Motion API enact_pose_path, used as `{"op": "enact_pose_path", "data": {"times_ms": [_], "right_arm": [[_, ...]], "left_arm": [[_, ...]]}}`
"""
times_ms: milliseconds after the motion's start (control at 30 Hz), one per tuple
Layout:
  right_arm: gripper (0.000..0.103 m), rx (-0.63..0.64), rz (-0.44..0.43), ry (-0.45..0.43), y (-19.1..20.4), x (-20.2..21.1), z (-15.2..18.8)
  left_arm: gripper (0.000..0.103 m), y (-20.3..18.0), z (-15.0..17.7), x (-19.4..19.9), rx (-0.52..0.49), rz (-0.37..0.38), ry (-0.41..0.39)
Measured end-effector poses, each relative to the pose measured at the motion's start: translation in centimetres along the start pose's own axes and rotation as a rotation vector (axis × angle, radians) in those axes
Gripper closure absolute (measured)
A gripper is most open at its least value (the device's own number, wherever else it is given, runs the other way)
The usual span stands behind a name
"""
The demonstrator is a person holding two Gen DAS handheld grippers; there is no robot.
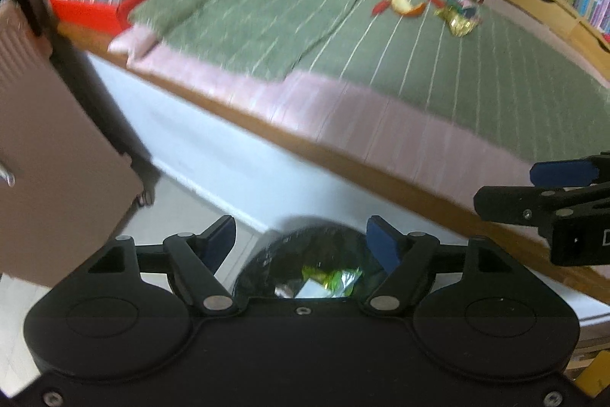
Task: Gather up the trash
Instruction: 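Move both open grippers back over the bed, then grasp the pink-and-white candy wrapper with the right gripper while the left grasps the bread crust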
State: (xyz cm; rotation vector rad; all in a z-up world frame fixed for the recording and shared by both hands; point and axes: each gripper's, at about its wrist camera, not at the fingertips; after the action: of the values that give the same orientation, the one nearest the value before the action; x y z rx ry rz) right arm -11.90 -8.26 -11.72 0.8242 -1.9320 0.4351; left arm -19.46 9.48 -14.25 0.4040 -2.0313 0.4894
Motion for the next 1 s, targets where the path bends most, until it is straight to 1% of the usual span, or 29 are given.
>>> {"op": "enact_pose_path", "data": {"times_ms": [167, 267, 433, 533, 633, 733, 833, 1000], "right_arm": [[0.018, -0.036, 0.055, -0.051, -2.3, 2.8, -1.9], [0.018, -0.057, 0.096, -0.091, -4.2, 4.5, -3.2], [0.018, -0.09, 0.167, -0.16, -8.2, 7.2, -5.5], [0.018, -0.106, 0.197, -0.193, -10.8, 8.1, -6.6], [0.018, -0.12, 0.217, -0.21, -13.2, 8.4, -7.5], [0.018, -0.137, 0.224, -0.219, -15.7, 8.2, -8.5], [0.016, -0.144, 0.212, -0.221, -17.6, 7.4, -9.4], [0.015, -0.145, 0.17, -0.201, -20.7, 4.5, -11.2]], "left_arm": [[0.028, -2.5, -3.0, 1.3, -0.024, 0.024, -0.053], [0.027, -4.2, -5.4, 2.1, -0.021, 0.055, -0.09], [0.027, -7.6, -9.5, 2.4, -0.033, 0.098, -0.144], [0.028, -9.8, -11.5, 2.0, -0.038, 0.119, -0.162], [0.03, -11.7, -13.0, 1.1, -0.031, 0.135, -0.162], [0.034, -13.4, -14.2, -0.3, -0.017, 0.139, -0.152], [0.036, -14.9, -15.0, -2.3, 0.008, 0.134, -0.132], [0.038, -16.8, -16.3, -6.8, 0.083, 0.126, -0.097]]}}
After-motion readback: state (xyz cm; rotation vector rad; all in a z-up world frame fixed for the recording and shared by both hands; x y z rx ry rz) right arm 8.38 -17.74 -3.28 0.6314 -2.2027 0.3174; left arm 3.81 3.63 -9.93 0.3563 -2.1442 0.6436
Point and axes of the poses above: each gripper's, at about its wrist camera, not at the fingertips, and x roughly against the way its jaws point, y to its left, z to its underside, and after that the axes turned 15 degrees about x, right-handed
